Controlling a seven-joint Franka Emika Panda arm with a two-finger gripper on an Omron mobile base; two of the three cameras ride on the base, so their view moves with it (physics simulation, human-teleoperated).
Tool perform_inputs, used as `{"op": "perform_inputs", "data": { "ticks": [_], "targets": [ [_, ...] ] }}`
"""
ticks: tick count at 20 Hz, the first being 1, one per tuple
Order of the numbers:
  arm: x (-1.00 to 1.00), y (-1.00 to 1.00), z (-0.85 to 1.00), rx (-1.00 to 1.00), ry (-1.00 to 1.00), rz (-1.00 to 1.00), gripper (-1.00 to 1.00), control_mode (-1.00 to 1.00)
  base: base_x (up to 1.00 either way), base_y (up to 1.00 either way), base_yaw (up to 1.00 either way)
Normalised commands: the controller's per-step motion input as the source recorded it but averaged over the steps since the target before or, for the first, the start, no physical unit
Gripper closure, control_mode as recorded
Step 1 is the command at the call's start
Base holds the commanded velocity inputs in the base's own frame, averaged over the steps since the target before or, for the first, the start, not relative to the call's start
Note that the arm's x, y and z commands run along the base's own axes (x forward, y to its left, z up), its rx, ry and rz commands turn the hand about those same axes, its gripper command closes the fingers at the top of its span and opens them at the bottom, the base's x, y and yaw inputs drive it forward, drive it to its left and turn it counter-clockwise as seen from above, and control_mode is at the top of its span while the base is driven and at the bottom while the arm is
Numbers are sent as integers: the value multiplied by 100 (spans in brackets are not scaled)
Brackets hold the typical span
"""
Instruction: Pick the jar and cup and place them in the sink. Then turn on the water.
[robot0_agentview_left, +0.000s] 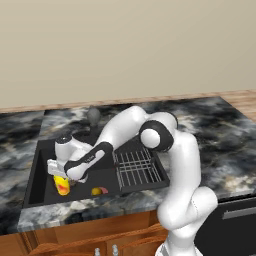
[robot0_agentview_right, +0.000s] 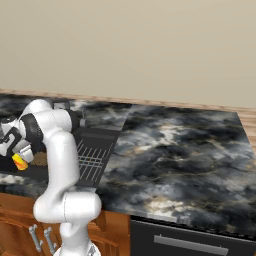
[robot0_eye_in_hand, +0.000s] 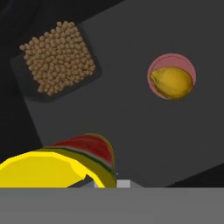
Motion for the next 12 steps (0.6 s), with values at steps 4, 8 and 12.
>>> {"op": "perform_inputs", "data": {
  "ticks": [4, 8, 12],
  "targets": [
    [23, 14, -32, 0, 0, 0, 100, -100, 0, 0, 0],
    [21, 11, -31, 0, 0, 0, 100, -100, 0, 0, 0],
    [24, 13, -30, 0, 0, 0, 100, -100, 0, 0, 0]
  ]
}}
